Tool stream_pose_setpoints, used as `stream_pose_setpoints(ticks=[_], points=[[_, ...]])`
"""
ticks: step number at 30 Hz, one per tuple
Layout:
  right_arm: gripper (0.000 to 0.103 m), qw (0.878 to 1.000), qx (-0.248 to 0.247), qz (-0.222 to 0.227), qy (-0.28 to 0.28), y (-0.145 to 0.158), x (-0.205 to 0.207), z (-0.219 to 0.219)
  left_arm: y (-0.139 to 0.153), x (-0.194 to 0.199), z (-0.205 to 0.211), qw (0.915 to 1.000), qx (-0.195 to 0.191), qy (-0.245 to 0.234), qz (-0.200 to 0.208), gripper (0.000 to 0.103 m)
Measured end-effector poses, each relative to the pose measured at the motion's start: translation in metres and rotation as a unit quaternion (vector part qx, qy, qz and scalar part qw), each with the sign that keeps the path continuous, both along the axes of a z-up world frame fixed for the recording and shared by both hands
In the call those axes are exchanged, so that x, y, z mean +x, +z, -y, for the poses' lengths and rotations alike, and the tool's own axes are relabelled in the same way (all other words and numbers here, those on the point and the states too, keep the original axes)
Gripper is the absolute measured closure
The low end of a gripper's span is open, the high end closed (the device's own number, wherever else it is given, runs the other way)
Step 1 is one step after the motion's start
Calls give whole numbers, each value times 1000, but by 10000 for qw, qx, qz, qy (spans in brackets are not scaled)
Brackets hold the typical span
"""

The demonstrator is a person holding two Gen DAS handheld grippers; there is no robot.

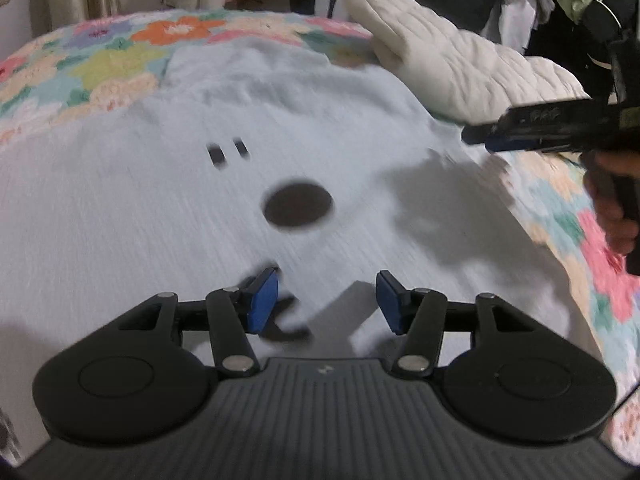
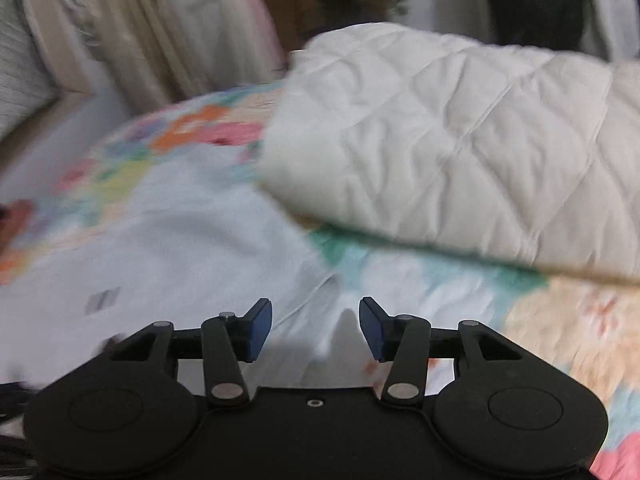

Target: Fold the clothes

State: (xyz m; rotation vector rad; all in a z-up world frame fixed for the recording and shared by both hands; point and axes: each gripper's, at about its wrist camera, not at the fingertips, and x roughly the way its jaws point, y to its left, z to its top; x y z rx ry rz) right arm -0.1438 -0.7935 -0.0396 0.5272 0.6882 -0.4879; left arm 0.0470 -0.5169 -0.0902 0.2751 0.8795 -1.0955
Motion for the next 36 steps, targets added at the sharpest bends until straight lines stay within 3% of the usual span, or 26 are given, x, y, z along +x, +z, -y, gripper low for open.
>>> stream_pose_setpoints(ticks=[6, 15, 17, 20, 23, 24, 25, 26, 28, 30, 32, 35, 36], points=[[49, 9988, 446, 216, -17, 3, -75, -25, 4, -40, -27, 9997, 144, 148, -117, 49], [48, 9940, 1052, 280, -73, -35, -135, -70, 6, -101, -53, 9985, 148, 257, -458, 48], [44, 9925, 1144, 397, -137, -44, -140, -77, 8, -110, -58, 9975, 135, 301, -623, 48], [40, 9947, 958, 309, -226, -55, -133, -85, 7, -121, -71, 9951, 158, 471, -858, 48], [37, 9988, 403, 287, -66, -55, -115, -98, 1, -130, -94, 9914, 101, 750, -1072, 48], [39, 9993, 226, 299, 51, -54, -109, -103, -2, -134, -105, 9894, 45, 865, -1167, 48], [61, 9995, -6, 199, 242, -54, -101, -109, -5, -138, -114, 9879, 2, 945, -1229, 48], [96, 9992, -346, 23, 221, -49, -96, -118, -5, -141, -121, 9876, -4, 986, -1225, 49], [97, 9940, -1027, -325, 175, -40, -86, -137, -2, -148, -133, 9877, 29, 1061, -1149, 49], [99, 9812, -1887, -408, -49, -22, -98, -164, 1, -152, -145, 9878, 89, 1136, -1062, 48], [100, 9823, -1830, -277, -291, -19, -117, -171, 5, -156, -156, 9876, 171, 1206, -986, 48], [103, 9826, -1731, -618, -283, -50, -126, -160, 1, -158, -171, 9866, 328, 1231, -1017, 48], [103, 9861, -1530, -542, -360, -57, -130, -152, 1, -160, -176, 9866, 350, 1233, -1011, 48]])
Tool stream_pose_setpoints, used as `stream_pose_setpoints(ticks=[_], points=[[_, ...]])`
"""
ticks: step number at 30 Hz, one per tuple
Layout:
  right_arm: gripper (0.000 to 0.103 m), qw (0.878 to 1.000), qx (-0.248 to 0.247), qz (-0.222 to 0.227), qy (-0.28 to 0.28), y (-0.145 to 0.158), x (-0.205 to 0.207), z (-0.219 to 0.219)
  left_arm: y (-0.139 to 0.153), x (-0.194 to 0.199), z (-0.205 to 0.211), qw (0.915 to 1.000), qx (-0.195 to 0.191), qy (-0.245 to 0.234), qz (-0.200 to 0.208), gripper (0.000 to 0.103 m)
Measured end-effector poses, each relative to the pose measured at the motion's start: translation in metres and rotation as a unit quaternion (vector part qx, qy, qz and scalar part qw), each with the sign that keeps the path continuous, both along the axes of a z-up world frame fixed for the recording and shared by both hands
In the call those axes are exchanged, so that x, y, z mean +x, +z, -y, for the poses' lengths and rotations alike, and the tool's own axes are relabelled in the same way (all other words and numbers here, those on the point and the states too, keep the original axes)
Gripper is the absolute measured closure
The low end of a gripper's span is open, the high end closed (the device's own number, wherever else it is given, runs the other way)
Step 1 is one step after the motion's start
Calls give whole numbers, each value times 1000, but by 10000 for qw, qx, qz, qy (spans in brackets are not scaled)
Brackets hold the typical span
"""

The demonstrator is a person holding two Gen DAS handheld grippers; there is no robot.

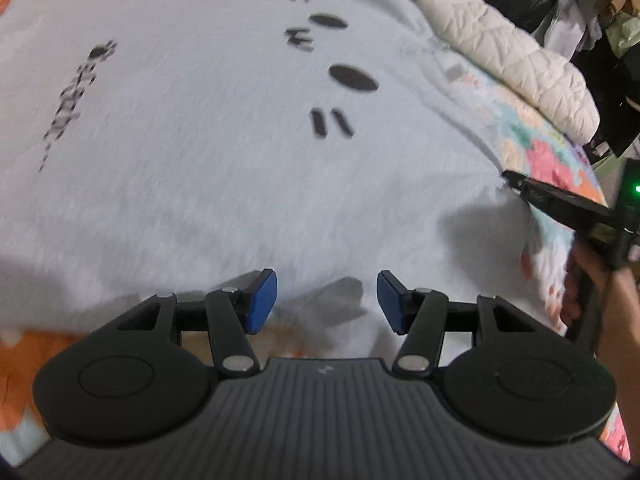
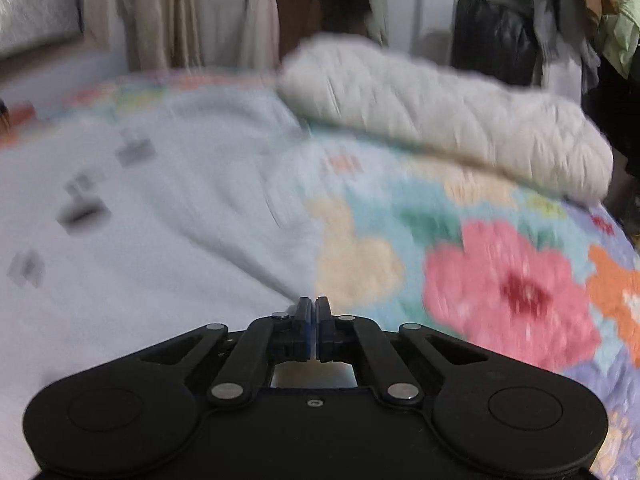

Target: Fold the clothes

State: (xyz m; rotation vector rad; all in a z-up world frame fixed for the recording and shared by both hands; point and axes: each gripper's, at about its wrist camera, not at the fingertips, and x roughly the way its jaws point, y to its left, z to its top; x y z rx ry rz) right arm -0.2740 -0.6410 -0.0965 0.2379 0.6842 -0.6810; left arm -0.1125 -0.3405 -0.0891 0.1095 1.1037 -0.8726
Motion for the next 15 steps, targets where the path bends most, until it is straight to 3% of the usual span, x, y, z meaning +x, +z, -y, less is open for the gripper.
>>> stream_pose_setpoints(ticks=[3, 6, 8, 10, 12, 15], points=[[101, 9971, 581, 458, -162, 6, -23, 8, 4, -4, -16, 10000, -23, 29, 78, 48], [84, 9872, 1203, 1021, -244, 24, -56, 3, 10, -2, -34, 9998, -159, 147, 38, 48], [58, 9772, 1681, 1291, -112, 20, -77, -8, 7, 1, -42, 9992, -336, 167, -137, 47], [52, 9642, 2151, 1553, 20, 16, -99, -20, -1, 4, -45, 9974, -492, 143, -511, 47], [49, 9578, 2425, 1540, 131, 10, -111, -30, -8, 2, -43, 9957, -533, 18, -763, 47], [42, 9480, 2876, 1326, 325, 0, -122, -46, -8, -18, -30, 9970, -309, -432, -568, 47]])
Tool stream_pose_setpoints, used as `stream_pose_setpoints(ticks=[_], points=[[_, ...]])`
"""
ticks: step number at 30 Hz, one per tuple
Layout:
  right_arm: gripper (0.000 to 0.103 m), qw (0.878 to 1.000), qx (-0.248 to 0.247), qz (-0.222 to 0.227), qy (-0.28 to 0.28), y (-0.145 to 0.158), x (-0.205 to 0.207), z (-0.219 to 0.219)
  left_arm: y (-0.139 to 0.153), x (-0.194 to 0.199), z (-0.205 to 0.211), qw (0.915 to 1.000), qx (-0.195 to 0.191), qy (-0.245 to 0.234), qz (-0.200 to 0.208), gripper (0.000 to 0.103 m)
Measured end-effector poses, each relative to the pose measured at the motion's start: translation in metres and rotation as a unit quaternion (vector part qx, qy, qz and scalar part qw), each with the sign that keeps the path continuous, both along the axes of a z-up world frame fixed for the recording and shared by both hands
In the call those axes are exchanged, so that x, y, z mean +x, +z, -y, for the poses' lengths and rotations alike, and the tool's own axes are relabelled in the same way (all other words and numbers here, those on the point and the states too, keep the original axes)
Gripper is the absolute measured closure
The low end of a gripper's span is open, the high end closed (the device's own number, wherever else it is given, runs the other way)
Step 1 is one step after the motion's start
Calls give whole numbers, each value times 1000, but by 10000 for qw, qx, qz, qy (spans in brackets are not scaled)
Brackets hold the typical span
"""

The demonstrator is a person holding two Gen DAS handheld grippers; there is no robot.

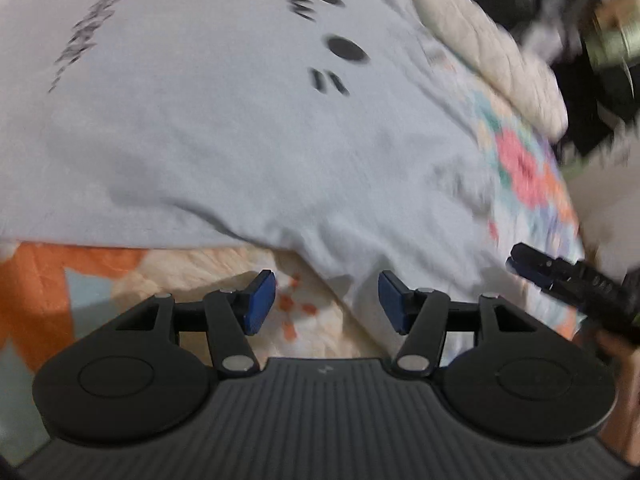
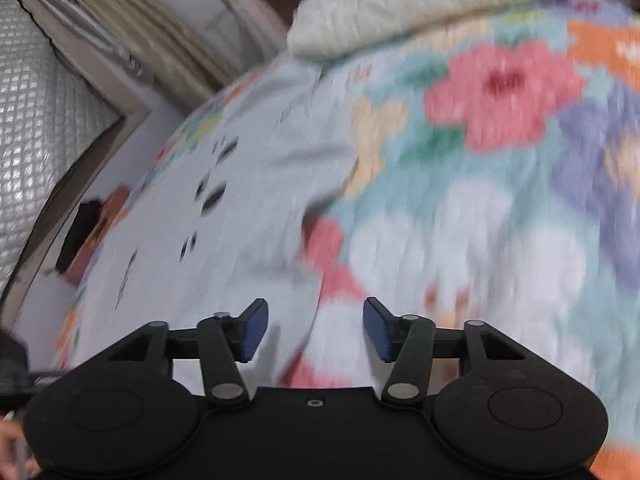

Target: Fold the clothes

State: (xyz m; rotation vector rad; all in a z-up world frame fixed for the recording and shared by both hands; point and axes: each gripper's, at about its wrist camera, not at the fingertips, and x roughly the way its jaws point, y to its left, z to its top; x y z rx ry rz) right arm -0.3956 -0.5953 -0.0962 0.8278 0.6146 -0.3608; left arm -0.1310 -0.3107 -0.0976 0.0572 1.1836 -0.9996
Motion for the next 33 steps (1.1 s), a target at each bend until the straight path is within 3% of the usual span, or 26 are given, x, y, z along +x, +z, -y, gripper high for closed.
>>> stream_pose_setpoints(ticks=[2, 5, 7, 8, 9, 10, 12, 15, 17, 19, 22, 23, 27, 33], points=[[38, 9994, 240, -111, 223, -8, -8, -15, -1, -10, 5, 9997, -8, -234, -65, 45], [38, 9987, 395, 130, 292, -22, -24, -36, -11, -19, 14, 9991, -60, -288, -304, 29], [40, 9974, 464, 310, 447, -27, -22, -41, -17, -21, 19, 9993, -46, -155, -342, 31], [59, 9974, 440, 333, 474, -29, -19, -41, -16, -22, 20, 9994, -83, -109, -315, 43], [80, 9971, 396, 383, 534, -29, -13, -40, -14, -23, 21, 9994, -120, -127, -286, 88], [97, 9965, 416, 389, 615, -29, -7, -41, -11, -22, 21, 9992, -175, -160, -324, 101], [98, 9946, 436, 629, 703, -17, -7, -43, -4, -22, 14, 9991, -295, -57, -304, 101], [98, 9868, 534, 1234, 906, 6, -16, -46, 21, -32, 2, 9990, -248, 2, 360, 101], [98, 9783, 742, 1643, 1021, 14, -27, -47, 33, -45, -3, 9964, 13, -137, 835, 101], [99, 9782, 901, 1554, 1039, 4, -34, -50, 24, -54, 1, 9945, 412, -254, 927, 101], [99, 9939, 537, 488, 837, -31, -26, -57, -2, -54, 10, 9937, 754, -287, 773, 100], [100, 9946, 534, 318, 826, -39, -23, -60, -5, -54, 11, 9934, 793, -296, 770, 100], [100, 9937, -143, 99, 1104, -25, -17, -75, 9, -48, 0, 9941, 671, -306, 790, 99], [100, 9883, -725, -535, 1232, -17, -6, -86, 14, -23, -33, 9939, 718, 323, 778, 97]])
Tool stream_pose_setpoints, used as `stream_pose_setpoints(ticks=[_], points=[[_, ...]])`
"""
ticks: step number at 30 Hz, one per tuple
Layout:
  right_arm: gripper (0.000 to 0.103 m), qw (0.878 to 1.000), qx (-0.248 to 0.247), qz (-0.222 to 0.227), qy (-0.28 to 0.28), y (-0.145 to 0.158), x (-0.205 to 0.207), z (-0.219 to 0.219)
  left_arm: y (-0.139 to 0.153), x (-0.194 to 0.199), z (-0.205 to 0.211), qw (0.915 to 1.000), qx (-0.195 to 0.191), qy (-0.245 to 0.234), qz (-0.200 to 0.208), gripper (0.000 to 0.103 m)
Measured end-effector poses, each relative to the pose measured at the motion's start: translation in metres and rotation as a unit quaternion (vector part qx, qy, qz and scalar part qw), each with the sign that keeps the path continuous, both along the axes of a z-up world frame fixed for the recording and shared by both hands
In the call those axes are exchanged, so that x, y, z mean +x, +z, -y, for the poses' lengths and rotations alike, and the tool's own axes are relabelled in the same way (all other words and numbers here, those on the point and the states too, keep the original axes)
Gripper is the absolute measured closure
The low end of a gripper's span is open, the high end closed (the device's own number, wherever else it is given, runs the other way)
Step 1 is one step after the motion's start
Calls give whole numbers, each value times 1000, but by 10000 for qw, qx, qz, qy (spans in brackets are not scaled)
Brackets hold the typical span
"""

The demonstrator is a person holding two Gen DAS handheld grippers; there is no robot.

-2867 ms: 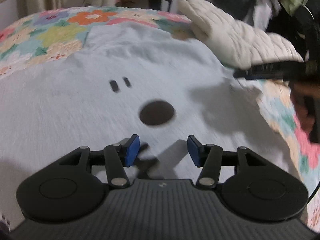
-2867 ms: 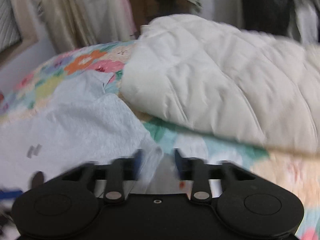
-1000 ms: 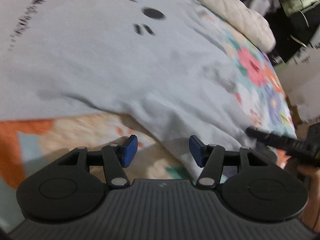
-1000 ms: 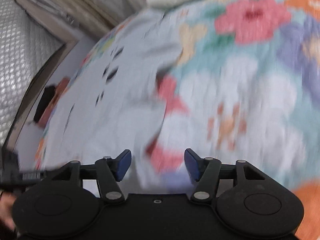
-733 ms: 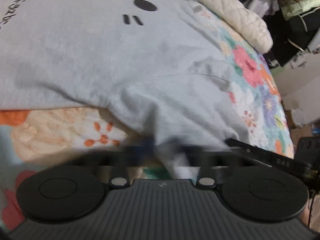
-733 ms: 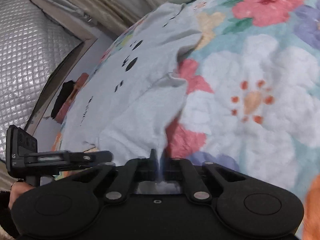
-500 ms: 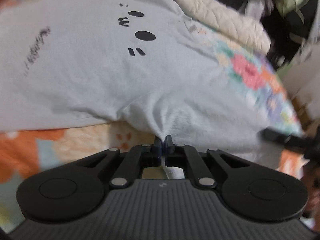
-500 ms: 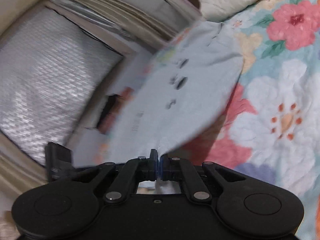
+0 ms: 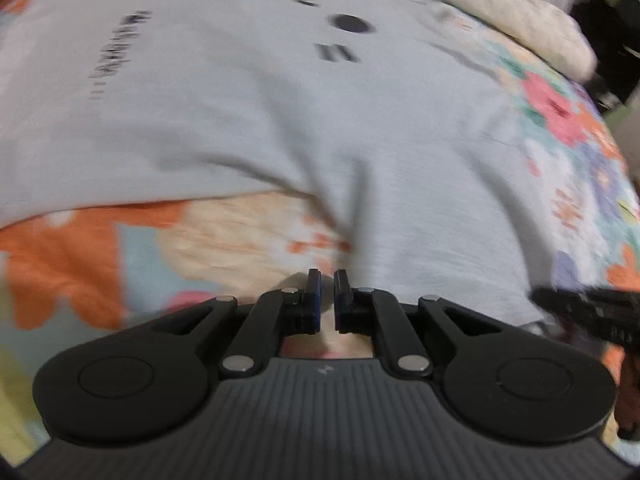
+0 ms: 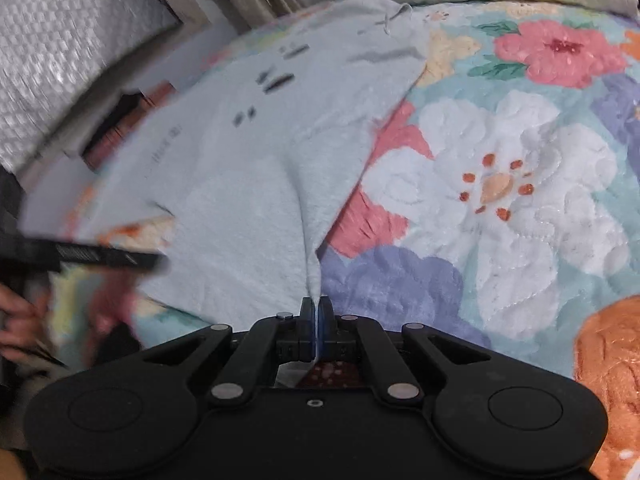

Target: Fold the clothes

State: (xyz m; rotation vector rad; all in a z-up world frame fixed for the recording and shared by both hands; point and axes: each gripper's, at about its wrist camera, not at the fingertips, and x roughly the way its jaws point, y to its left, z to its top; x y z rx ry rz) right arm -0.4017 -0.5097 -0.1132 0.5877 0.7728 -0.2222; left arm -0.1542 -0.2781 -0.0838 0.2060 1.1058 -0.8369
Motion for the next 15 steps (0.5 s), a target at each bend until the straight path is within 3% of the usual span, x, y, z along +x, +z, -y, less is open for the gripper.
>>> stream_pose_setpoints(ticks=[3, 5, 6, 10, 15], points=[[100, 9998, -130, -116, -16, 2, 1, -1, 10, 17, -21, 9992, -105, 378, -28, 96], [100, 9998, -43, -190, -102, 5, -3, 5, 25, 37, -44, 9969, -317, 716, -63, 87], [99, 9996, -14, -217, -153, 7, -7, 7, 33, 49, -58, 9948, -431, 916, -56, 81], [94, 9993, -116, -214, -293, 19, -13, 13, 57, 104, -124, 9806, -659, 1845, 59, 72], [85, 9985, -398, -89, -362, 38, -2, 23, 59, 161, -201, 9682, -323, 2478, 143, 70]])
